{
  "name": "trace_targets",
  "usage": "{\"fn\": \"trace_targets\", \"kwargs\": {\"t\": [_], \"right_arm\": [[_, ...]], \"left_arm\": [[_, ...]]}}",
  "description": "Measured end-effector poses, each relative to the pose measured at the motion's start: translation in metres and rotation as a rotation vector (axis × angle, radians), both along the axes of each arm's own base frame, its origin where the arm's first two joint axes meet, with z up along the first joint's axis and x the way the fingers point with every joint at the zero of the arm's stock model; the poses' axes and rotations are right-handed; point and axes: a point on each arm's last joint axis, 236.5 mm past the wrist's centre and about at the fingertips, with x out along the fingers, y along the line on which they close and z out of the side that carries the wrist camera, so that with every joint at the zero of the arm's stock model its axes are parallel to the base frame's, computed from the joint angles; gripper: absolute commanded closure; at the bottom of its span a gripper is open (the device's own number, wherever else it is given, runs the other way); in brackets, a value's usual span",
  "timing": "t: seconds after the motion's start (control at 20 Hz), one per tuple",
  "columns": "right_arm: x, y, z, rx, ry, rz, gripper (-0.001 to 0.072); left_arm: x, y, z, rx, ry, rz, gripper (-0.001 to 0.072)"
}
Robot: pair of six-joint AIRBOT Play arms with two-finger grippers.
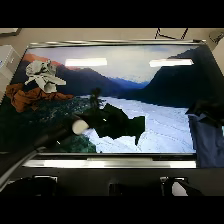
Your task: Fold the clothes and pants, and hang the long-sleeved shirts on hangers.
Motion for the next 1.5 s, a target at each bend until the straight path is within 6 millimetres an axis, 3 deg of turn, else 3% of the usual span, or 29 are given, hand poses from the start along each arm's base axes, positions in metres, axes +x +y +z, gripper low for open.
{"fn": "trace_targets", "kwargs": {"t": [0.1, 0.25, 0.35, 0.45, 0.55, 0.6, 0.7, 0.8, 0.85, 1.05, 1.3, 1.35, 1.4, 1.45, 1.5], "right_arm": [[-0.007, 0.01, -0.025, 0.051, 0.041, 0.002, 0.0003], [-0.015, 0.031, -0.063, 0.149, 0.081, -0.014, 0.0004], [-0.02, 0.044, -0.084, 0.203, 0.096, -0.032, 0.0004], [-0.025, 0.053, -0.101, 0.24, 0.109, -0.045, 0.0004], [-0.03, 0.058, -0.114, 0.258, 0.118, -0.054, 0.0004], [-0.032, 0.06, -0.12, 0.264, 0.118, -0.059, 0.0004], [-0.035, 0.062, -0.129, 0.271, 0.119, -0.068, 0.0004], [-0.037, 0.066, -0.136, 0.283, 0.119, -0.076, 0.0003], [-0.038, 0.068, -0.14, 0.291, 0.118, -0.079, 0.0004], [-0.045, 0.088, -0.157, 0.361, 0.125, -0.097, 0.0004], [-0.037, 0.148, -0.175, 0.448, 0.125, -0.039, 0.0014], [-0.033, 0.162, -0.178, 0.47, 0.124, -0.036, 0.0084], [-0.031, 0.173, -0.18, 0.487, 0.125, -0.037, 0.0251], [-0.029, 0.182, -0.184, 0.493, 0.128, -0.038, 0.0556], [-0.028, 0.186, -0.188, 0.489, 0.128, -0.038, 0.0662]], "left_arm": [[0.027, 0.067, -0.009, 0.09, 0.06, 0.042, 0.0], [0.038, 0.154, -0.038, 0.171, 0.207, 0.124, 0.0], [0.035, 0.189, -0.059, 0.192, 0.291, 0.17, 0.0002], [0.034, 0.205, -0.078, 0.186, 0.34, 0.209, 0.0003], [0.039, 0.203, -0.093, 0.138, 0.365, 0.231, 0.0012], [0.041, 0.198, -0.1, 0.111, 0.38, 0.234, 0.005], [0.046, 0.183, -0.111, 0.044, 0.4, 0.24, 0.0268], [0.053, 0.173, -0.119, -0.001, 0.405, 0.258, 0.0589], [0.056, 0.171, -0.121, -0.017, 0.402, 0.27, 0.0687], [0.063, 0.168, -0.125, -0.039, 0.385, 0.281, 0.0686], [0.063, 0.164, -0.115, -0.05, 0.363, 0.258, 0.0686], [0.063, 0.164, -0.111, -0.053, 0.355, 0.252, 0.0686], [0.063, 0.163, -0.106, -0.056, 0.342, 0.249, 0.0686], [0.063, 0.162, -0.1, -0.058, 0.327, 0.238, 0.0686], [0.064, 0.162, -0.093, -0.06, 0.306, 0.23, 0.0686]]}}
